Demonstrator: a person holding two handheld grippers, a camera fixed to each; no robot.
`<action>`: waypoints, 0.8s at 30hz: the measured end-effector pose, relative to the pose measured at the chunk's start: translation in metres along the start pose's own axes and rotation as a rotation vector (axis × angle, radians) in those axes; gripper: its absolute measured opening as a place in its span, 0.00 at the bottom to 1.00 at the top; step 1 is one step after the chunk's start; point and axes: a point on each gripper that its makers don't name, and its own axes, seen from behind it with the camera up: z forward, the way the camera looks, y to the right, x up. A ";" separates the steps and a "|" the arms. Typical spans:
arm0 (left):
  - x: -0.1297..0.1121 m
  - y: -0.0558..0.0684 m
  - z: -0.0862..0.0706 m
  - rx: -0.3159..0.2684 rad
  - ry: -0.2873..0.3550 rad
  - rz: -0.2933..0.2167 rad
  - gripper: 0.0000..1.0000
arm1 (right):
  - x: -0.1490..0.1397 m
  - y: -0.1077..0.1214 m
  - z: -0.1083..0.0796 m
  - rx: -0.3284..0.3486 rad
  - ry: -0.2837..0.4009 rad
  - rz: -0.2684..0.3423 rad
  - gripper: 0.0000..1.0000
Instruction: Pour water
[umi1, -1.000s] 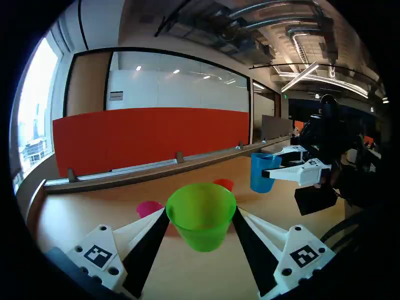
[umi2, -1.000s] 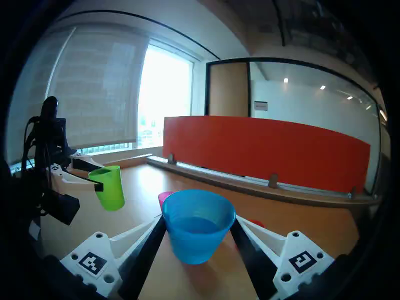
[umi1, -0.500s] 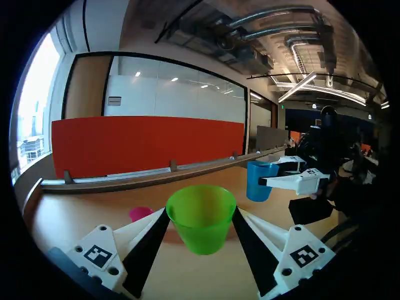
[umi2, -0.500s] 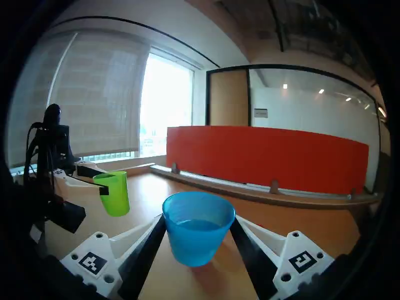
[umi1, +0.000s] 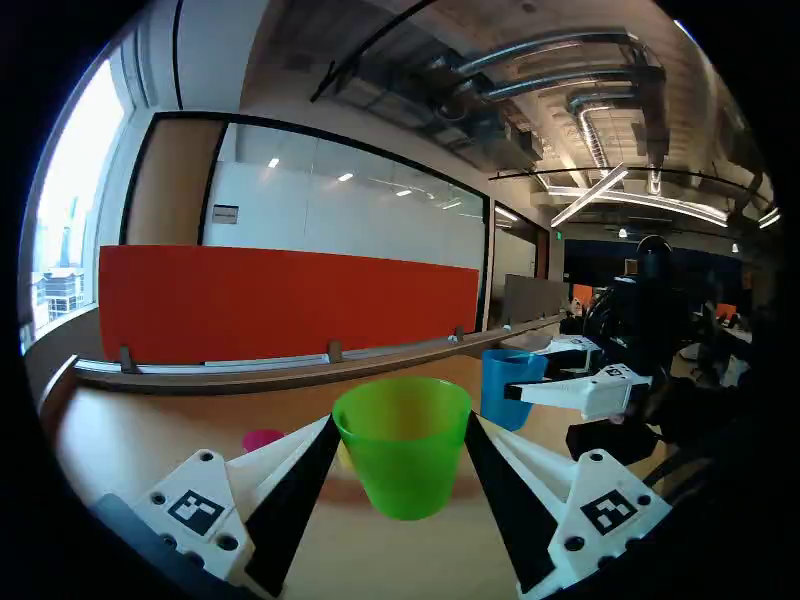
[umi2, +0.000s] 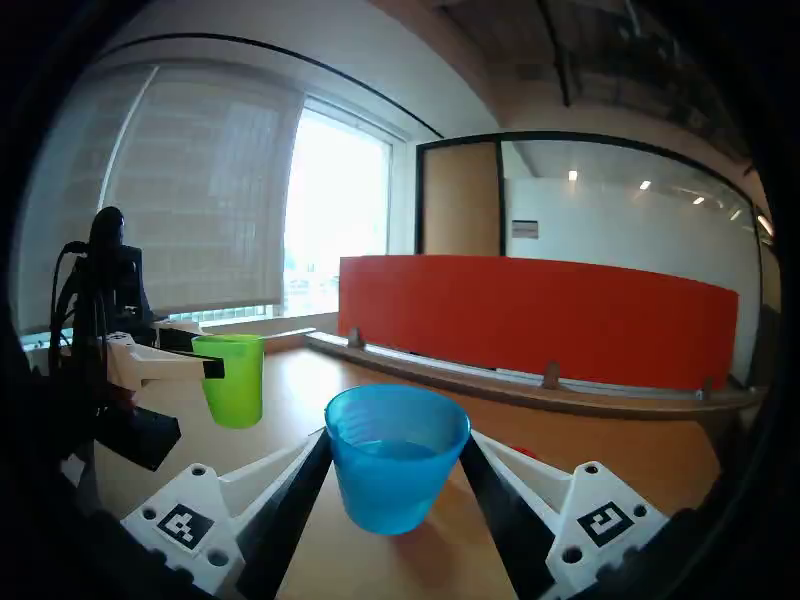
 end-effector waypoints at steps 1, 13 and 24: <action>-0.001 0.001 0.000 -0.001 -0.002 0.002 0.88 | 0.000 -0.001 0.000 0.002 0.000 0.000 0.91; -0.005 0.000 0.003 -0.007 -0.025 0.024 0.88 | 0.004 -0.001 0.000 0.008 -0.001 -0.023 0.91; -0.009 -0.004 0.007 -0.017 -0.052 0.039 0.88 | 0.010 0.000 0.003 0.035 -0.005 -0.076 0.91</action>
